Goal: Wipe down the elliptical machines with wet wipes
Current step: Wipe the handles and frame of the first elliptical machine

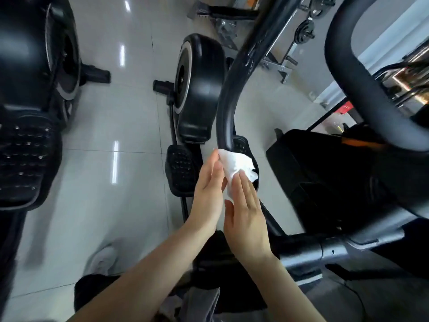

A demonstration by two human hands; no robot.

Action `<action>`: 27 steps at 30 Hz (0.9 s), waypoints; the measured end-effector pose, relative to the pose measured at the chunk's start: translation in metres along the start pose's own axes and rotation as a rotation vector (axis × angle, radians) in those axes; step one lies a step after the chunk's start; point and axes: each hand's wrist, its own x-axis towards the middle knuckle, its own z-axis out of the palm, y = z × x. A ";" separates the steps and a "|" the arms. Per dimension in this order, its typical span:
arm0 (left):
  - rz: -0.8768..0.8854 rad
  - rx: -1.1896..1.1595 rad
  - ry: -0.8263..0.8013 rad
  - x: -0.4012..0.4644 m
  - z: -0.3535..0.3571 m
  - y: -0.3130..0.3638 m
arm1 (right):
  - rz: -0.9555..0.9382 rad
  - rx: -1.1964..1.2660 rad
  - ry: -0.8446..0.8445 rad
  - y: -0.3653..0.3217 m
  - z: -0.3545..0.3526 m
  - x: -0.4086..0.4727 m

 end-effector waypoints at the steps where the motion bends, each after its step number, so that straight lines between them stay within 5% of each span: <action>1: 0.018 0.057 -0.025 0.000 -0.003 0.003 | 0.015 0.000 0.038 -0.005 0.004 0.008; 9: 0.256 0.468 -0.080 0.023 -0.033 0.028 | 0.109 0.128 0.273 -0.030 -0.002 0.104; 15: 0.560 0.841 -0.066 0.044 -0.035 0.055 | 0.219 0.042 0.301 -0.010 0.016 0.068; 18: 0.551 0.876 -0.144 0.045 -0.027 0.061 | 0.253 0.006 0.256 0.004 0.024 0.030; 23: 0.350 0.612 -0.207 0.034 -0.012 0.064 | 0.246 -0.036 0.322 -0.008 0.019 0.053; 27: 0.422 0.878 -0.208 0.031 -0.022 0.057 | 0.225 -0.060 0.386 -0.029 0.023 0.087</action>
